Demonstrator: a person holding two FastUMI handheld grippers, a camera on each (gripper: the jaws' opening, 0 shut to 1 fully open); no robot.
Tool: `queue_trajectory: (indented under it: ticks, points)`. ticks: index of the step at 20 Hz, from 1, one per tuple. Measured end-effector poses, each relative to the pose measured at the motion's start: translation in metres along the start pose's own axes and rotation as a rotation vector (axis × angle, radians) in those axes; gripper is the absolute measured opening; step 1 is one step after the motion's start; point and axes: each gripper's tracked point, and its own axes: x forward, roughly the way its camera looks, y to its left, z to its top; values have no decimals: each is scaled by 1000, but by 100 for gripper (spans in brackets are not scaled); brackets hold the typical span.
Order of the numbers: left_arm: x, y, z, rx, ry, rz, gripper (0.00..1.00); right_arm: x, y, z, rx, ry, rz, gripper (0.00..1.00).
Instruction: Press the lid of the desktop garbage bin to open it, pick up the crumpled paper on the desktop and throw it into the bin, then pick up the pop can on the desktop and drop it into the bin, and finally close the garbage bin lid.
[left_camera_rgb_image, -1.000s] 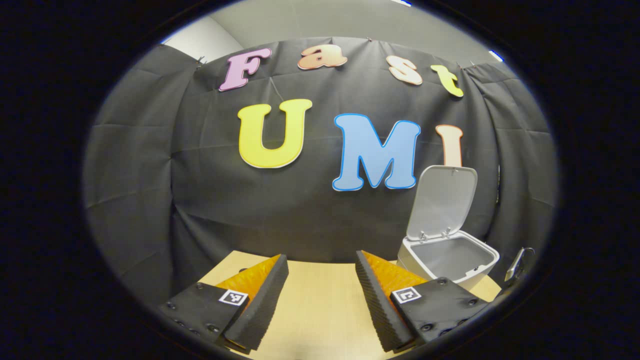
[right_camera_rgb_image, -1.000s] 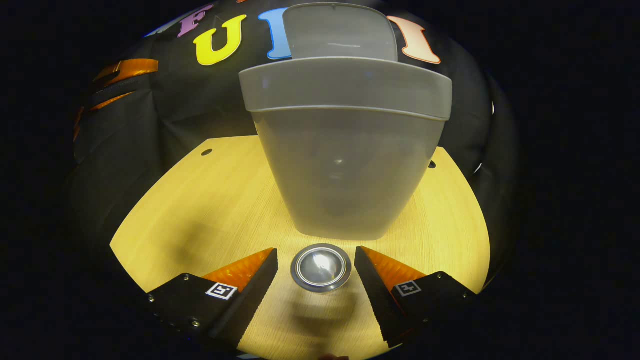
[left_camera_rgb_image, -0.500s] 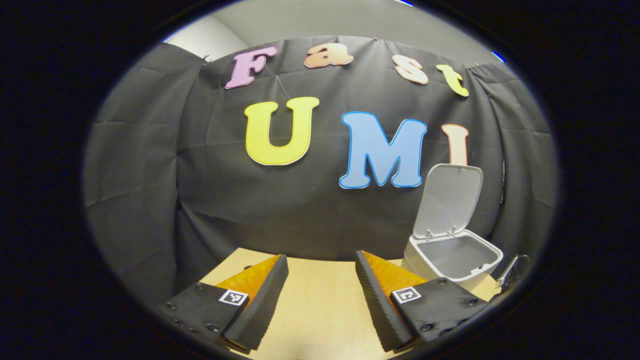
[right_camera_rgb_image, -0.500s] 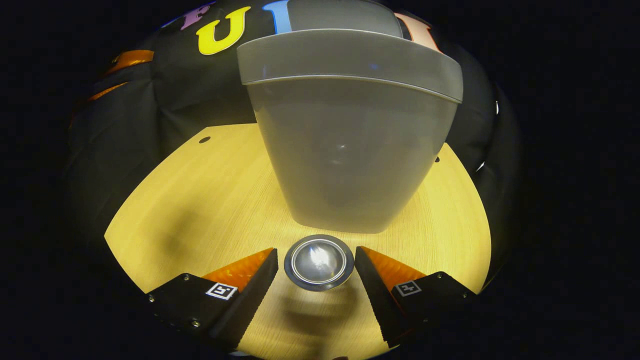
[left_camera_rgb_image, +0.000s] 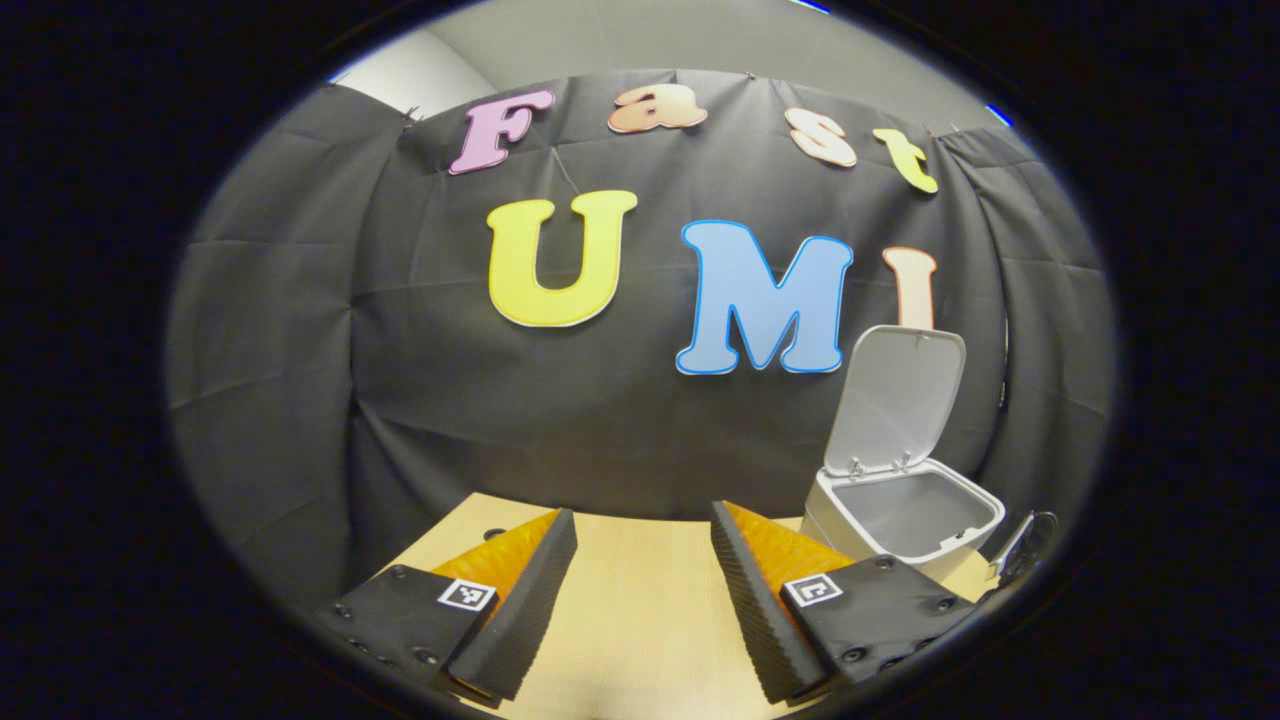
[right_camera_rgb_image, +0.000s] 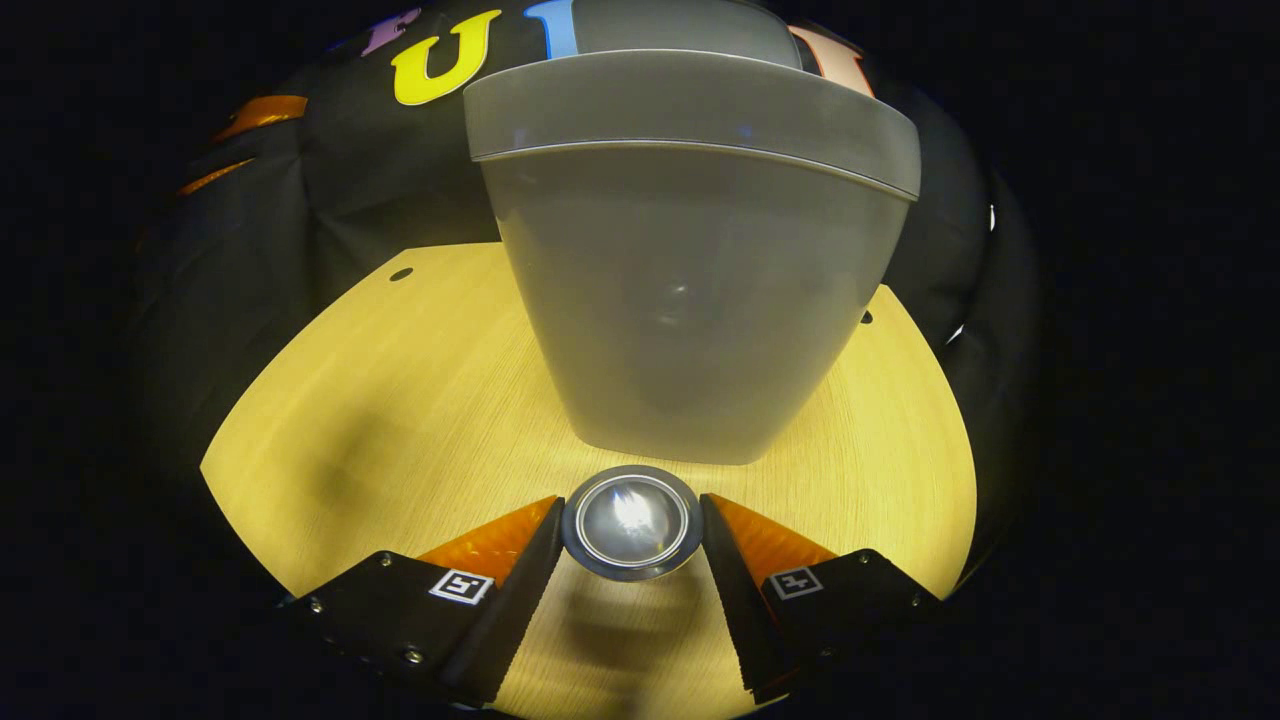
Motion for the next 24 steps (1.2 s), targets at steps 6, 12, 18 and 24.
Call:
queue_trajectory:
  ticks: [6,12,18,24]
  points:
    - [0,0,0,0,0,-4,89,-6,5,11,9,-29,25,83]
    - [-1,-1,-1,-5,6,-10,89,-20,30,39,-3,-95,114,83]
    - [-3,1,-2,-3,9,-9,89,-41,57,75,-25,-186,211,83]
    - [-5,3,-1,-3,9,-7,89,-74,82,119,-38,-299,313,83]
